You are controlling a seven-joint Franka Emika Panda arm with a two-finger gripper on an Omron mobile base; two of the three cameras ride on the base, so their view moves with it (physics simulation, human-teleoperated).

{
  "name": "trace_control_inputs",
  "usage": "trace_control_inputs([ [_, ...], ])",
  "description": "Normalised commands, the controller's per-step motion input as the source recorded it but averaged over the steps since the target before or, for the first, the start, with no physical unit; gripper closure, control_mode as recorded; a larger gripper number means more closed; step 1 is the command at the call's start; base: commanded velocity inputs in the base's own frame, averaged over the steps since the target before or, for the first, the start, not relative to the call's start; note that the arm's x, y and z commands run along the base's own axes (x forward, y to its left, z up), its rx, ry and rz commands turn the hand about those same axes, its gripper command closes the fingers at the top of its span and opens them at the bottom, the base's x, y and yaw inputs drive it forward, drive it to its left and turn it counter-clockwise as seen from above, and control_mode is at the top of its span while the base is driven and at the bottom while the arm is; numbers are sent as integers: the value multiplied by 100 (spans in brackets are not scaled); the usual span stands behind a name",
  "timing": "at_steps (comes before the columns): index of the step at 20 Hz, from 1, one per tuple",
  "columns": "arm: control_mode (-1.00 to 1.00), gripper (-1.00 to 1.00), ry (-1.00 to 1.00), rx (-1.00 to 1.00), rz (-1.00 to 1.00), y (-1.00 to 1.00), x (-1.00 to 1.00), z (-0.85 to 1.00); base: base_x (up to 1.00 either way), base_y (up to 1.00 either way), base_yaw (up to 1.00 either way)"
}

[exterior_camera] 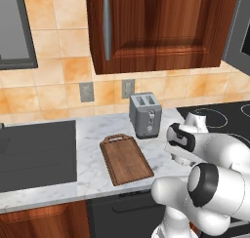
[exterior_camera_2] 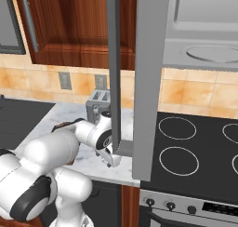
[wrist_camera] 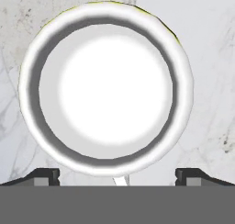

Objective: Pick the mug from the counter and place it inside the microwave. Then close the microwave.

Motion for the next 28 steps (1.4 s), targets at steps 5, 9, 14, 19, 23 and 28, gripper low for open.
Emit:
trace_control_inputs([
  [5, -100, -100, 0, 0, 0, 0, 0, 0, 0, 0, 0],
  [9, -100, -100, 0, 0, 0, 0, 0, -5, 0, 0, 0],
  [14, -100, -100, 0, 0, 0, 0, 0, -1, 0, 0, 0],
  [19, -100, -100, 0, 0, 0, 0, 0, 0, 0, 0, 0],
  [23, -100, -100, 0, 0, 0, 0, 0, 0, 0, 0, 0],
  [28, -100, 100, 0, 0, 0, 0, 0, 0, 0, 0, 0],
])
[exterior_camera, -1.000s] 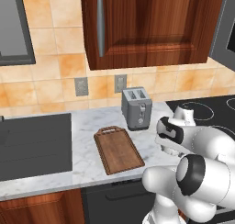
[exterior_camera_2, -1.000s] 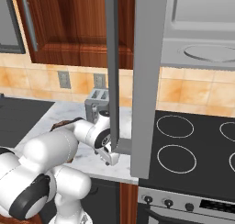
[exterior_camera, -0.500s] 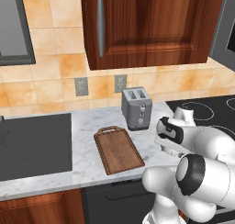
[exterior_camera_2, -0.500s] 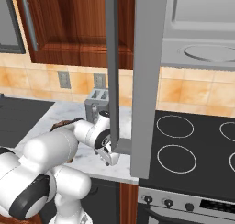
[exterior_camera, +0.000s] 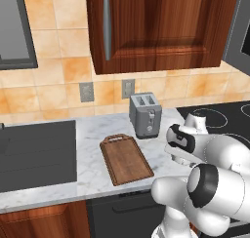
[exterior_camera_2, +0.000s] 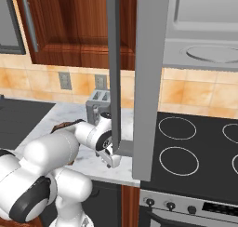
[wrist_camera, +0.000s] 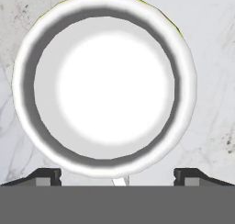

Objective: Pick the mug from the counter and place it inside the microwave. Then close the microwave.

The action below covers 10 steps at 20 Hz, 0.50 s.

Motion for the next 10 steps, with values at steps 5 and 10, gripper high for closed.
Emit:
trace_control_inputs([
  [5, -100, 100, 0, 0, 0, 0, 0, 0, 0, 0, 0],
  [10, -100, 100, 0, 0, 0, 0, 0, 0, 0, 0, 0],
])
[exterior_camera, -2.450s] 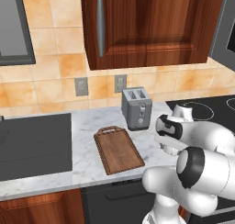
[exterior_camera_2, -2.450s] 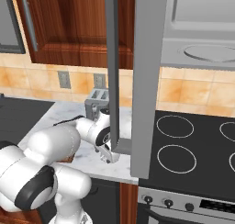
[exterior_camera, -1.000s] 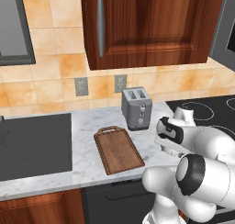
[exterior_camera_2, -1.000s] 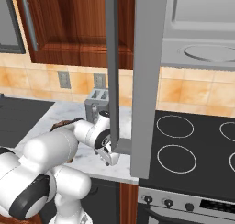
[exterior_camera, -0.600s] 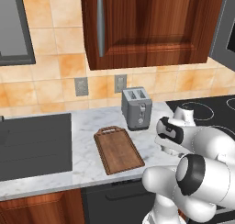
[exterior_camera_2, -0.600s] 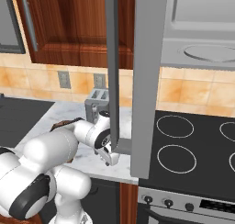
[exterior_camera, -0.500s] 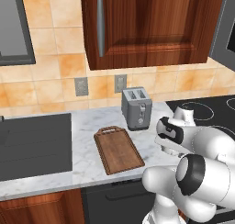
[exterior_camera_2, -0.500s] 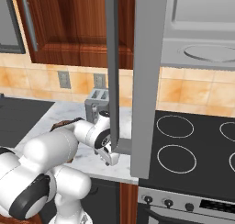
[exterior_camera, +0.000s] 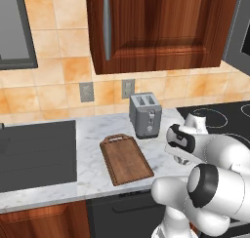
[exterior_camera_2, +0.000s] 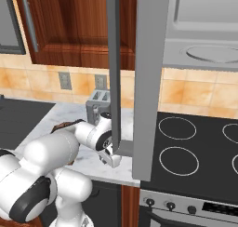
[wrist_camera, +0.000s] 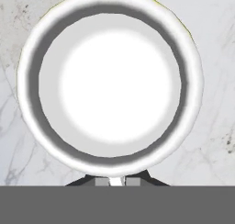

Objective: Pick the mug from the counter and place it inside the microwave. Then close the microwave.

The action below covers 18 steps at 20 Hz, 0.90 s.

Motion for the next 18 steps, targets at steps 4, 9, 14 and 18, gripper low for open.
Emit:
trace_control_inputs([
  [4, -100, 100, 0, 0, 0, 0, 0, 0, 0, 0, 0],
  [9, -100, 100, 0, 0, 0, 0, 0, 0, 0, 0, 0],
  [14, -100, 100, 0, 0, 1, 0, -6, 0, 0, 0, 0],
  [18, -100, 100, 0, 0, 6, 0, -31, 21, 0, 0, 0],
])
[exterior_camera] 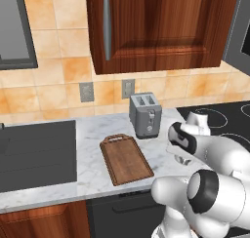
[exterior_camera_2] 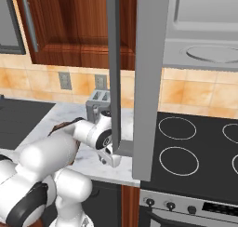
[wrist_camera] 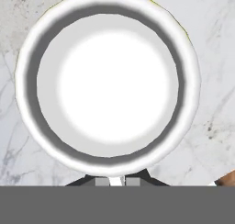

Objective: Pick the mug from the counter and place it inside the microwave. Then close the microwave.

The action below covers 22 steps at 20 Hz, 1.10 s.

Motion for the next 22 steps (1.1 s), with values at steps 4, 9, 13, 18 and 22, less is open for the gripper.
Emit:
trace_control_inputs([
  [4, -100, 100, 0, 0, 8, 5, -33, 34, 0, 0, 0],
  [9, -100, 100, -3, 0, 10, 20, -16, 40, 0, 0, 0],
  [13, -100, 100, -5, 0, 12, 32, 0, 37, 0, 0, 0],
  [18, -100, 100, -7, 0, 11, 42, -2, 45, 0, 0, 0],
  [22, -100, 100, -7, 0, 14, 45, -18, 41, 0, 0, 0],
])
